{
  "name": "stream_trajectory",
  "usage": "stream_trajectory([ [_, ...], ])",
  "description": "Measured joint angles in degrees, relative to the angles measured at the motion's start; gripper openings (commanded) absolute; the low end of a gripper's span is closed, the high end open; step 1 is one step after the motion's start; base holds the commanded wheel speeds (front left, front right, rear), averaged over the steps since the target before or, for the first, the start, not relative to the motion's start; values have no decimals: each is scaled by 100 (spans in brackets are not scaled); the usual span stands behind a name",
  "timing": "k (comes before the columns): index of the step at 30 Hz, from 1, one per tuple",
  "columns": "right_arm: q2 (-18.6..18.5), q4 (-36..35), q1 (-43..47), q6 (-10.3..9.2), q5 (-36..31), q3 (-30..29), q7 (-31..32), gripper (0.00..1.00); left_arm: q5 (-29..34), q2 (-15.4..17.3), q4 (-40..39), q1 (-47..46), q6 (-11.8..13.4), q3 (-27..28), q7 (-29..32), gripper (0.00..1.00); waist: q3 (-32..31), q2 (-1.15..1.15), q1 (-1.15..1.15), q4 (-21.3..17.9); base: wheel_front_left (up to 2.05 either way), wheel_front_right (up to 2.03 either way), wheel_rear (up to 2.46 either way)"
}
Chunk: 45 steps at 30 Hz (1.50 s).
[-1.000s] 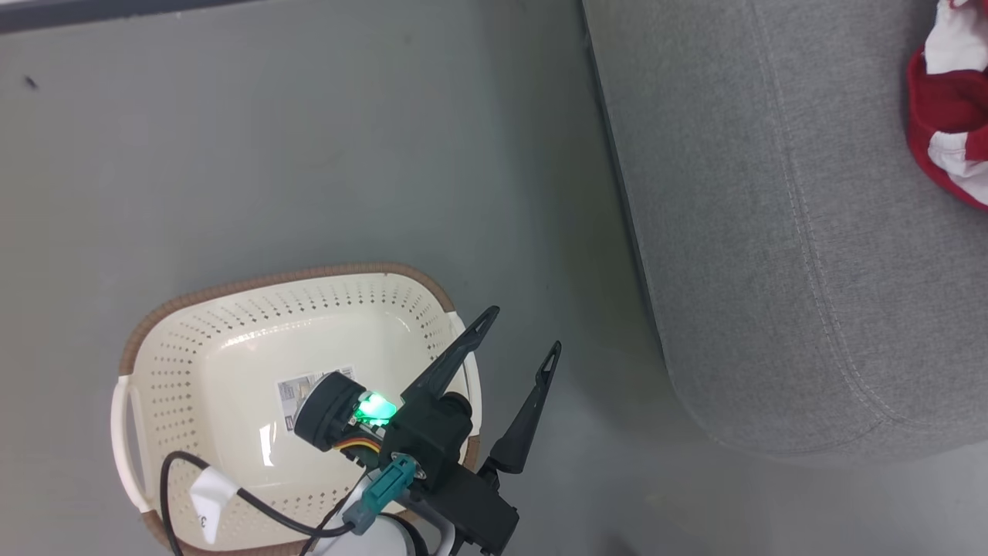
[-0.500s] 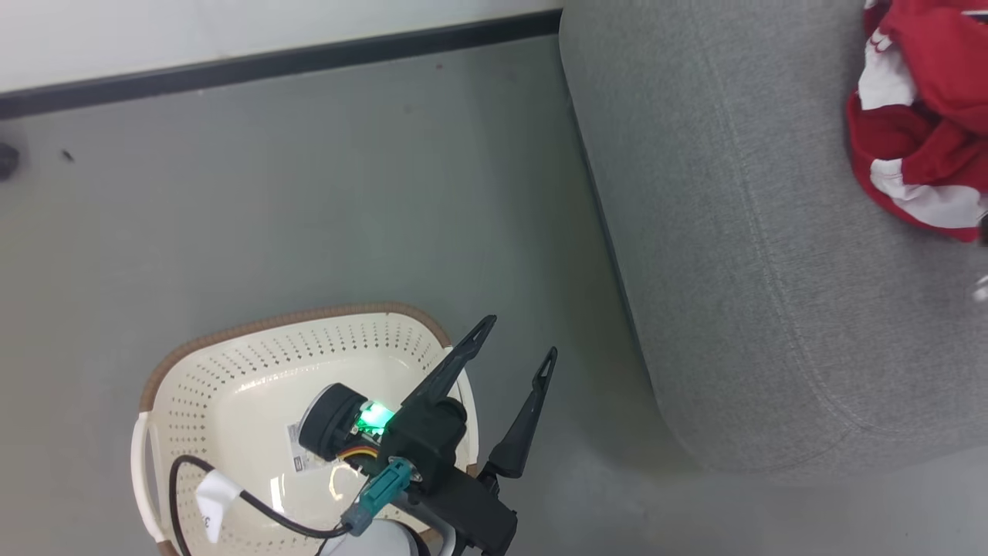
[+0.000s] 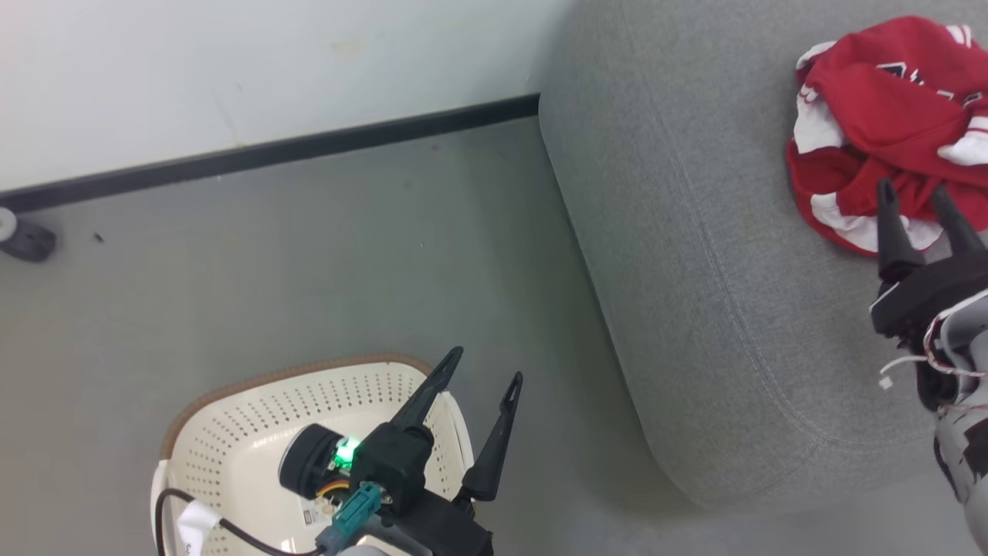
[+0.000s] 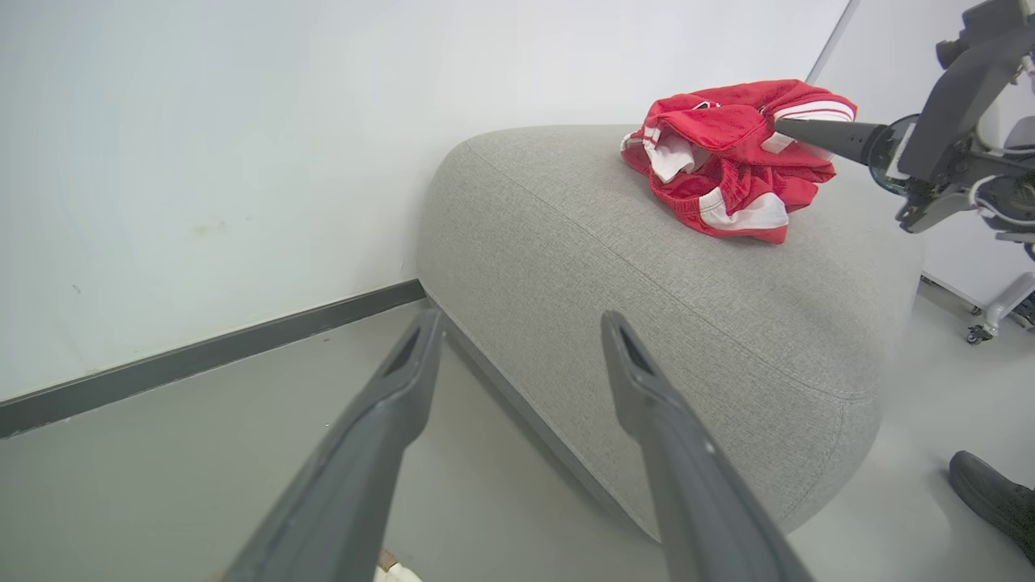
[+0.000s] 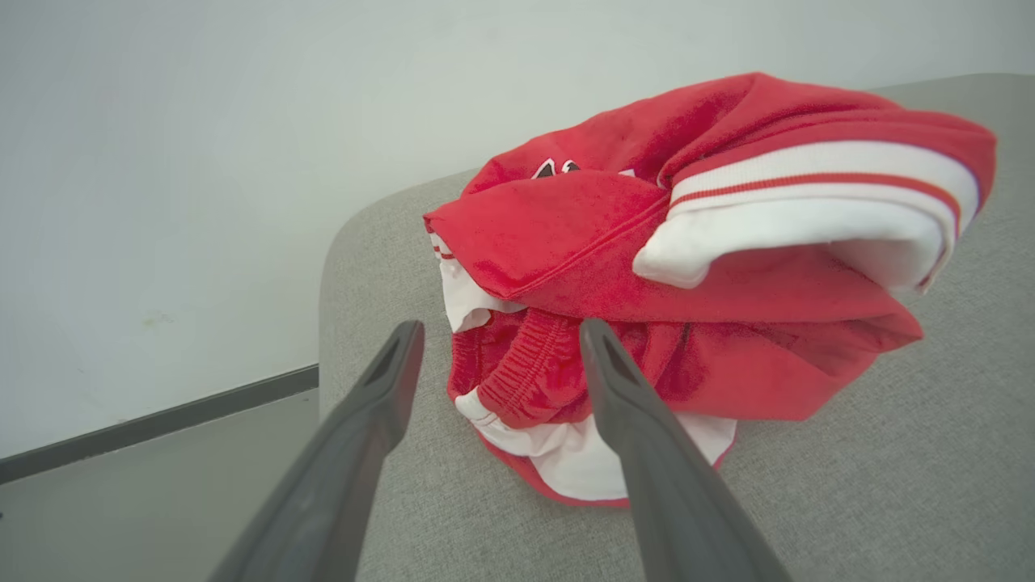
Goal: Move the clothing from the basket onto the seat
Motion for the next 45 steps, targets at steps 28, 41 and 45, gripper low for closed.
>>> stream_trajectory([
  [28, 655, -2451, 2697, -208, -403, 684, -437, 100, -42, 188, 246, 1130, 296, 1684, -378, 100, -1459, 0, 0, 837, 0, 0, 0],
  [41, 639, -3194, 3705, -554, -751, 813, -437, 100, -22, -60, 533, 1859, 296, 2324, -388, 100, -1996, 0, 0, 1023, 0, 0, 0],
  [45, 601, -3385, 3923, -643, -809, 809, -438, 100, 4, -137, 542, 2003, 296, 2387, -388, 100, -2098, 1, 0, 1033, 0, 0, 0],
])
